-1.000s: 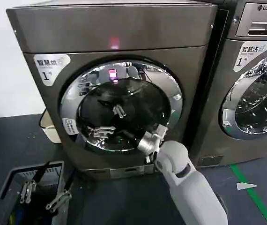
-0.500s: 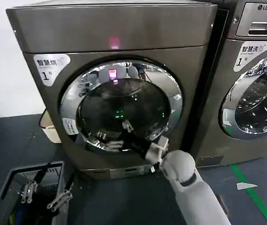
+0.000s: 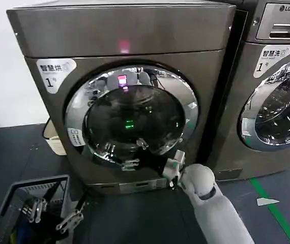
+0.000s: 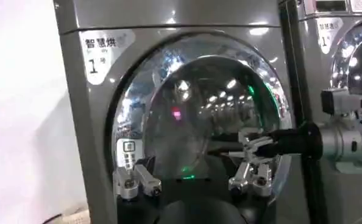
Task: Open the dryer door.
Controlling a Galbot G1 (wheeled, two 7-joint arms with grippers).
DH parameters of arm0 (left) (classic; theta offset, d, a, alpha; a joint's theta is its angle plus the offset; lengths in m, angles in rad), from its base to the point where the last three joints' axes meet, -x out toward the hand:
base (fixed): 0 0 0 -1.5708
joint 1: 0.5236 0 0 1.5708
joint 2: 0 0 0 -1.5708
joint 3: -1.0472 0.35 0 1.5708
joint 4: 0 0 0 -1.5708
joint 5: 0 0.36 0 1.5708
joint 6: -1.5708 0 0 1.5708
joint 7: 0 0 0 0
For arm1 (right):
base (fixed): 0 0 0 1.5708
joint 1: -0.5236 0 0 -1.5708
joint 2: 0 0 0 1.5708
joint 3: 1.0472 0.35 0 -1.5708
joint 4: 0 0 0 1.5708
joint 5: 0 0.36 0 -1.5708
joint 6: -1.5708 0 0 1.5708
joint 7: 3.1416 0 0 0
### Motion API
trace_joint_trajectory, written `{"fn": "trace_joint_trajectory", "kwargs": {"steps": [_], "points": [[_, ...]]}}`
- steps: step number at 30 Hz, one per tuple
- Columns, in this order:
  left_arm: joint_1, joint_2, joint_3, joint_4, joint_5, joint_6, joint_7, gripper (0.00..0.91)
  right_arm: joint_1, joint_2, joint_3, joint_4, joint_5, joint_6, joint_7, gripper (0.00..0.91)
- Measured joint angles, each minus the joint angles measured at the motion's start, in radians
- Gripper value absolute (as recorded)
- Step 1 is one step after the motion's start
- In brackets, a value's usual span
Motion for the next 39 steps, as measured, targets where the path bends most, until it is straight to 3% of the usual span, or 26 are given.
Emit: {"fn": "trace_joint_trajectory", "kwargs": {"steps": [17, 39], "points": [[0.001, 0.0, 0.0, 0.0, 0.018, -0.017, -0.007, 0.907, 0.137, 0.11, -0.105, -0.178, -0.064, 0.007, 0.005, 0.907], [-0.001, -0.014, 0.002, 0.0, 0.05, -0.036, -0.004, 0.907, 0.212, 0.19, -0.158, -0.311, -0.107, 0.048, -0.023, 0.907]]}}
